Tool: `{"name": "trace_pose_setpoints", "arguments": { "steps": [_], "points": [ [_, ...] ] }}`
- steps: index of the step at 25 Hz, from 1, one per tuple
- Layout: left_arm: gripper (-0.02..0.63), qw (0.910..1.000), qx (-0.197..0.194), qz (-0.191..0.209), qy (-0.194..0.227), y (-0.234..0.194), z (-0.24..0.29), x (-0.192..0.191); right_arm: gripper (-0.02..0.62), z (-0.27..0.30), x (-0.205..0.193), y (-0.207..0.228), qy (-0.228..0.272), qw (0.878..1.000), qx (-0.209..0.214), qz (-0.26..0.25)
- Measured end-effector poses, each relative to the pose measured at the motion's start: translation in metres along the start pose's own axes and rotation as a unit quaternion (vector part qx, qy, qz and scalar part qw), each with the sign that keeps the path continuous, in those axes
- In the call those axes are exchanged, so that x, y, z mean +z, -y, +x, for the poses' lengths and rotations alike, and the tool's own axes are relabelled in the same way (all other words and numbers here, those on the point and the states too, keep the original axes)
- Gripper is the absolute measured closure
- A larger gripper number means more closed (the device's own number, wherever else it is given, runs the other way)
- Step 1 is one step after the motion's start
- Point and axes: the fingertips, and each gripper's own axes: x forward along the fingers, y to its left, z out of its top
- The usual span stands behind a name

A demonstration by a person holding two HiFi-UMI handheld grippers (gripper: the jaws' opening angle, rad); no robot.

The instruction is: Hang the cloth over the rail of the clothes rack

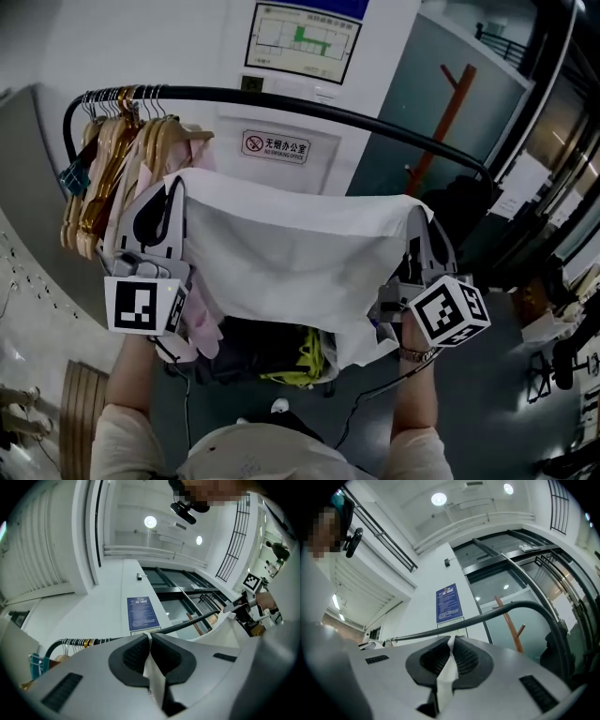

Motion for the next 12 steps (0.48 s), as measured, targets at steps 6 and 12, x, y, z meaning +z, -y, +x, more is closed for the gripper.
{"name": "trace_pose_setpoints", "arguments": {
  "steps": [6, 12],
  "points": [
    [0.589, 0.9952, 0.024, 0.081, 0.049, 0.003, 0.048, 0.061, 0.568, 0.032, 0.071, 0.011, 0.064, 0.997, 0.029, -0.025],
    [0.588, 0.9861, 0.055, 0.148, 0.053, -0.002, 0.096, 0.09, 0.568, 0.072, 0.121, 0.021, 0.095, 0.991, 0.05, -0.081]
  ]
}}
